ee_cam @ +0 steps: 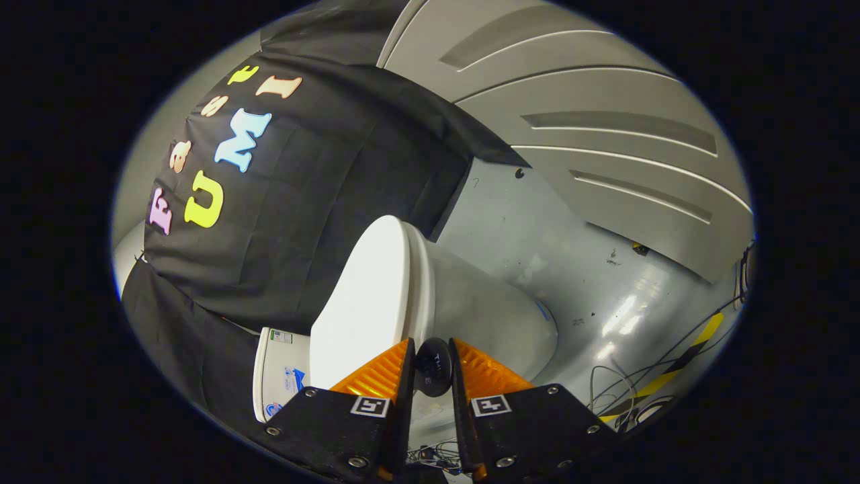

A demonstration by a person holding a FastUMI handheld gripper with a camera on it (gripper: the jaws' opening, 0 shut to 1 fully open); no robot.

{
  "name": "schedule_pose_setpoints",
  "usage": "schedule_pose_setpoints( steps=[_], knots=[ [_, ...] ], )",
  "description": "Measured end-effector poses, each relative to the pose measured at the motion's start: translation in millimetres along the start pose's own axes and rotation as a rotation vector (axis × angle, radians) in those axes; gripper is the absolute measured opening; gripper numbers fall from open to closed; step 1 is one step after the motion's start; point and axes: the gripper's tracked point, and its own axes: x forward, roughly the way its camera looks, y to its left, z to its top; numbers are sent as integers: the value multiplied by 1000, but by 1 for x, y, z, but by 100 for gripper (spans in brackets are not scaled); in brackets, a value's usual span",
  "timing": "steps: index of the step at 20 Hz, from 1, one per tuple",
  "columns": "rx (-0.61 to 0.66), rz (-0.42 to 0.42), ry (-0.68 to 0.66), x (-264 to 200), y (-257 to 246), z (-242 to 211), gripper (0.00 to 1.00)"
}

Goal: Open the toilet lid.

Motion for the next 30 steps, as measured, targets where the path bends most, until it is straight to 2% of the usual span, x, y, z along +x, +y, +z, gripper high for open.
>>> schedule_pose_setpoints(
  steps=[4, 5, 7, 16, 22, 30],
  knots=[
    [-15, 7, -41, -3, 12, 6, 12],
    [-25, -1, -51, -5, 14, 9, 6],
    [-77, -34, -55, -7, 17, 6, 0],
    [-275, -55, -134, -40, 80, 29, 0],
    [-442, -12, -230, -75, 158, 40, 0],
    [-711, 7, -327, -105, 268, 32, 0]
  ],
)
